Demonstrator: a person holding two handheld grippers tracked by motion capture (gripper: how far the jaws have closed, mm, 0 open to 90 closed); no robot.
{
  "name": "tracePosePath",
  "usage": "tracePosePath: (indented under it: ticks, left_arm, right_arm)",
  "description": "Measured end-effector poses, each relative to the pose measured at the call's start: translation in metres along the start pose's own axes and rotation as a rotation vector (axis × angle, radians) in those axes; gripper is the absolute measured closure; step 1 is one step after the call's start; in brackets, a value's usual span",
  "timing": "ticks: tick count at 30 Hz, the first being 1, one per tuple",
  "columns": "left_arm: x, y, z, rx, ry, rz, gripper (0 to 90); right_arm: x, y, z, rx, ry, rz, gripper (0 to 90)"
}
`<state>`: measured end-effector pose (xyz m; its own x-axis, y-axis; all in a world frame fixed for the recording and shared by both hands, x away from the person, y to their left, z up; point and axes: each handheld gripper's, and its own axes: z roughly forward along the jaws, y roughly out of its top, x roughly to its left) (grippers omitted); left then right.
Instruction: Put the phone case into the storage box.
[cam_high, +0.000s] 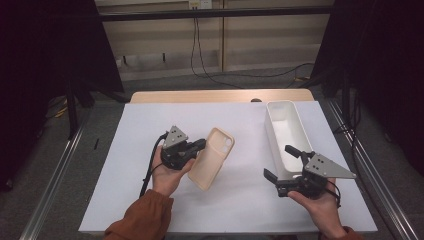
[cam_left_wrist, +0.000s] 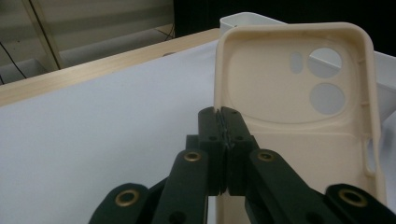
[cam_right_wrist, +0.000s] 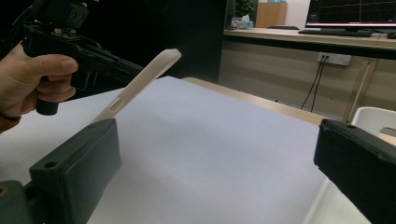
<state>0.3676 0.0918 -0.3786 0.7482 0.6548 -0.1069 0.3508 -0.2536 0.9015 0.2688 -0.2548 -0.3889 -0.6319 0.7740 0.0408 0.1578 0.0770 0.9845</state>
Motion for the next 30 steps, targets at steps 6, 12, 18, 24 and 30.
tracePosePath:
  ticks: [6, 12, 18, 24, 30]
  left_arm:
    - [-0.005, 0.003, 0.006, -0.007, -0.006, 0.001, 88.7]
    - [-0.008, 0.004, 0.01, -0.011, -0.009, -0.001, 88.6]
    - [-0.009, 0.009, 0.017, 0.0, -0.017, 0.005, 88.6]
    - [-0.012, 0.013, 0.024, -0.008, -0.026, 0.004, 88.6]
    - [-0.019, 0.014, 0.031, -0.014, -0.03, 0.017, 88.6]
  right_arm:
    - [0.0, 0.003, 0.012, 0.004, 0.015, 0.002, 1.3]
    - [0.0, 0.01, 0.023, 0.01, 0.033, -0.004, 2.2]
    - [0.003, 0.019, 0.039, 0.012, 0.054, -0.022, 3.8]
    - [0.003, 0.025, 0.054, 0.015, 0.071, -0.016, 5.6]
    - [0.002, 0.029, 0.067, 0.028, 0.072, -0.001, 7.1]
